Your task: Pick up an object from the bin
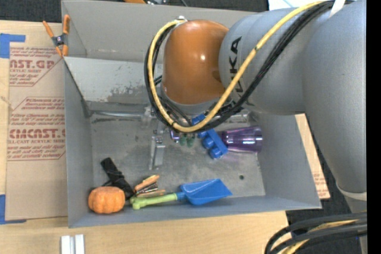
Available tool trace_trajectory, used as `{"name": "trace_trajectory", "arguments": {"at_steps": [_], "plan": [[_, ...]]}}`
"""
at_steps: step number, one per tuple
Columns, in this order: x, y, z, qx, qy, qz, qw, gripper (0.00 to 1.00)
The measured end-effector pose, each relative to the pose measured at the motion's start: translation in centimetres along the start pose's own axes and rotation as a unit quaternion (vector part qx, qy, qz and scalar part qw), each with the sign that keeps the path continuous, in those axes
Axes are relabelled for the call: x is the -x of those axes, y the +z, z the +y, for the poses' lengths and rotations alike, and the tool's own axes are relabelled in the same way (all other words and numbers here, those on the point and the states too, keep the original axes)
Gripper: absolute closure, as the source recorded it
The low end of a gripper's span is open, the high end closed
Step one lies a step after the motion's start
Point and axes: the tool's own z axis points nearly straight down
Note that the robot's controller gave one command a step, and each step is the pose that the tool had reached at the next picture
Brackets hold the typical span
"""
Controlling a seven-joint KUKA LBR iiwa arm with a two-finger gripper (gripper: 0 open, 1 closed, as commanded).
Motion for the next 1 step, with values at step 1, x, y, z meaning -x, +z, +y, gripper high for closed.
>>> {"name": "trace_trajectory", "arguments": {"at_steps": [1], "plan": [[0.00,0.01,0.00,0.000,0.000,0.0000,1.0000,0.00]]}}
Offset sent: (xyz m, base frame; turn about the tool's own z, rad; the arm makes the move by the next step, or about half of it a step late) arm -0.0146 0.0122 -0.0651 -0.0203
